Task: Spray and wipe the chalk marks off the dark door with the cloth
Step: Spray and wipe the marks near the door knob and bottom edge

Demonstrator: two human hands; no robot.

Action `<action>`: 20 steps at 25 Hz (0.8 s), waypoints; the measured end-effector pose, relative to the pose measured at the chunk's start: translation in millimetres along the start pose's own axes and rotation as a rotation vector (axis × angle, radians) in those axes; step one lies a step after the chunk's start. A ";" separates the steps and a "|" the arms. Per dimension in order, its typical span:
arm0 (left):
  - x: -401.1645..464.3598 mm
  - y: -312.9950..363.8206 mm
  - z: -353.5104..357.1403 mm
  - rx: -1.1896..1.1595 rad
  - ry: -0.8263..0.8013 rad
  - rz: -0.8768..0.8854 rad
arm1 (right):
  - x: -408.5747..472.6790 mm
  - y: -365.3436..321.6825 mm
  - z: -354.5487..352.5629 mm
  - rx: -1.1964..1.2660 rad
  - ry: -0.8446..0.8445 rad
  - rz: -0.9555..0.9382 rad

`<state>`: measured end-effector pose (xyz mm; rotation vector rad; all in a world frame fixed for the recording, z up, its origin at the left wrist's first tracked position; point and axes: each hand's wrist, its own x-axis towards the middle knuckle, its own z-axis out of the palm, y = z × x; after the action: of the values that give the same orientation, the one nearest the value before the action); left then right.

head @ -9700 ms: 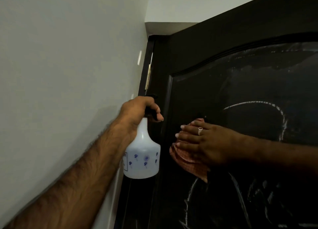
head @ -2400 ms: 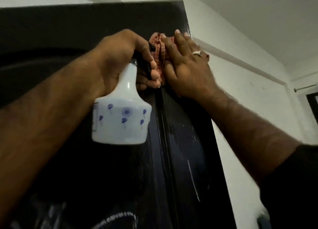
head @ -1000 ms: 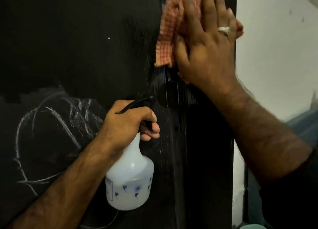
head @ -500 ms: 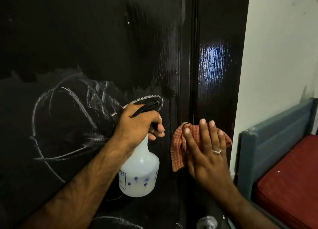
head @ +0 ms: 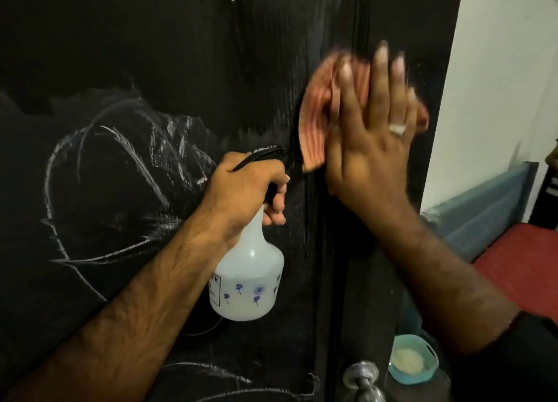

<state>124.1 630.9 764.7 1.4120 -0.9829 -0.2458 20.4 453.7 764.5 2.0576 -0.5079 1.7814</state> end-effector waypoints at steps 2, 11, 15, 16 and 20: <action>-6.2 -13.7 -12.4 -0.023 0.031 0.001 | -85.8 -13.3 5.9 0.048 -0.102 -0.008; -58.8 -63.9 -85.5 0.059 0.180 -0.074 | 20.1 -83.8 18.4 0.093 0.017 0.005; -81.4 -66.0 -135.0 -0.005 0.301 -0.043 | 14.2 -143.8 33.8 0.091 -0.025 -0.165; -86.6 -66.8 -147.3 0.004 0.324 -0.031 | -11.9 -153.3 36.6 0.128 -0.074 -0.248; -110.0 -77.4 -177.4 0.073 0.384 -0.053 | -135.7 -140.7 31.9 0.153 -0.303 -0.461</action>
<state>211.1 814.8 674.2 1.4847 -0.6435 0.0247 99.4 563.5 619.9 2.3271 0.0367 1.2834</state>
